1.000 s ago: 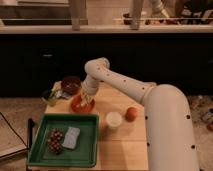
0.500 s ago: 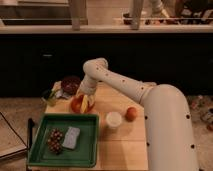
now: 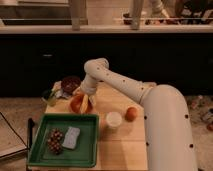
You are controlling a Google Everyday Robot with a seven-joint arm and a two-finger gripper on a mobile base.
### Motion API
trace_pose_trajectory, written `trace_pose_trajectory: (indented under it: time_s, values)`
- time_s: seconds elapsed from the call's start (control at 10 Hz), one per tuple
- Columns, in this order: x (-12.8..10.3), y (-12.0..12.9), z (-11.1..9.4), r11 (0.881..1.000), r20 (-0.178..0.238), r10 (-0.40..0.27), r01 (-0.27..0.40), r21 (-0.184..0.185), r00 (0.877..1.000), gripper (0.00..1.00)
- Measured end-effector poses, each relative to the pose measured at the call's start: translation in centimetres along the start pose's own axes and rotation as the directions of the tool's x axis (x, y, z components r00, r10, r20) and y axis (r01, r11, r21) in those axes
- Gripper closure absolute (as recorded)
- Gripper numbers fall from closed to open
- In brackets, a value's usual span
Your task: Place banana in red bowl
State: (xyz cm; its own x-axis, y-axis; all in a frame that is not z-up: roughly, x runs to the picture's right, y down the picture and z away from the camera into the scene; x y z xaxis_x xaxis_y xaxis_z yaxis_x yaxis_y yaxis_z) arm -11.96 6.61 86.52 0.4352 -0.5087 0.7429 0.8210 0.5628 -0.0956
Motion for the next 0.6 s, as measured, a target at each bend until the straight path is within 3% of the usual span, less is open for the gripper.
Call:
trace_pose_trajectory:
  time_s: [0.6]
  values:
    - [1.09, 0.5, -0.49, 1.0, -0.028, 0.022, -0.022, 0.004, 0.999, 0.2]
